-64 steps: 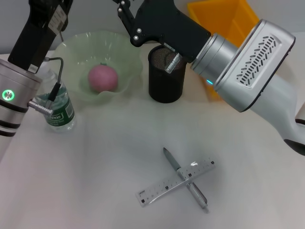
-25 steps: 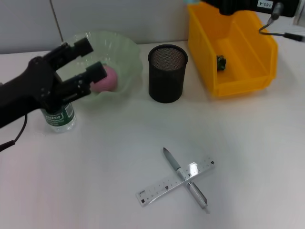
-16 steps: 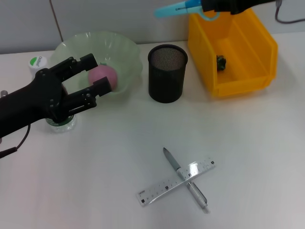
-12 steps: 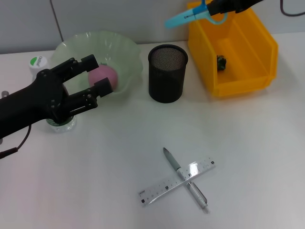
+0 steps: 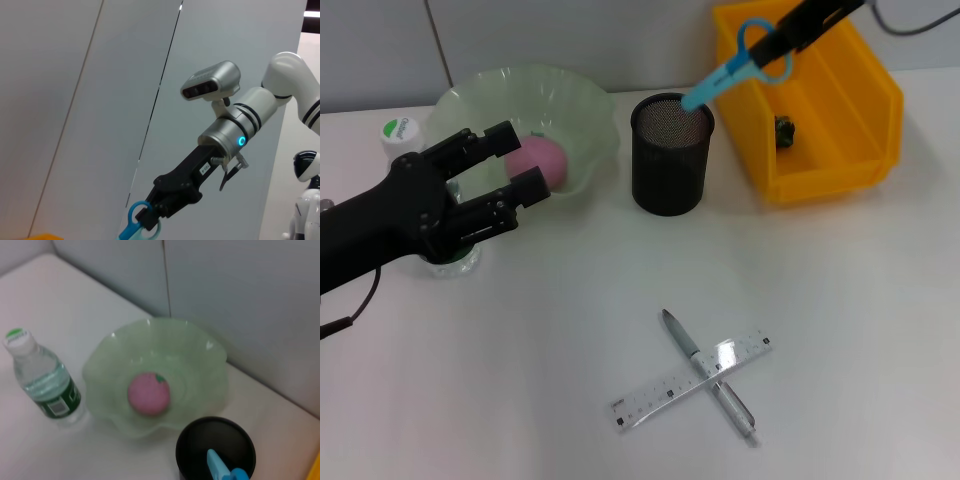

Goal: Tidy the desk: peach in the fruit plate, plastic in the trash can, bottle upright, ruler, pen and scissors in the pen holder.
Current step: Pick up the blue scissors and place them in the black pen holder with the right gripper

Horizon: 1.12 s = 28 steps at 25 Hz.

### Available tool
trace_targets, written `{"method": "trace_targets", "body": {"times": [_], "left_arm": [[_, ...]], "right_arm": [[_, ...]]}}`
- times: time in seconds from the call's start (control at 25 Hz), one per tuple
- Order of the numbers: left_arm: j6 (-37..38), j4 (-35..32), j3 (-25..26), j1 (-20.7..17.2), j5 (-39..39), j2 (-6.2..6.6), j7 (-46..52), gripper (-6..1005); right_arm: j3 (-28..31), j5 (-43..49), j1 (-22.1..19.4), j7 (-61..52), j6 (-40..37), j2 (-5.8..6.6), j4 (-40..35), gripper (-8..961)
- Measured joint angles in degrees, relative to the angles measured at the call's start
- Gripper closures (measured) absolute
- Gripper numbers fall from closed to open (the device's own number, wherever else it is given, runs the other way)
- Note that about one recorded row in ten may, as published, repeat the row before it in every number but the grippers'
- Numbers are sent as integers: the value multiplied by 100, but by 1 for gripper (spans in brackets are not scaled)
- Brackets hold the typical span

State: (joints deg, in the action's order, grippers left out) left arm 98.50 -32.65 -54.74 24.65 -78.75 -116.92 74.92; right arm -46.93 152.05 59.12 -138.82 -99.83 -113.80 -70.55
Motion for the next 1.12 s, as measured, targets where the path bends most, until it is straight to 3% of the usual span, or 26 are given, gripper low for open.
{"method": "trace_targets", "body": {"times": [0.72, 1.12], "left_arm": [[7, -5, -27, -79, 0, -31, 22, 193], [49, -5, -27, -154, 0, -22, 62, 194]], "right_arm": [[-902, 477, 459, -138, 1717, -189, 1867, 791], [-995, 502, 472, -297, 2101, -304, 2068, 780]]}}
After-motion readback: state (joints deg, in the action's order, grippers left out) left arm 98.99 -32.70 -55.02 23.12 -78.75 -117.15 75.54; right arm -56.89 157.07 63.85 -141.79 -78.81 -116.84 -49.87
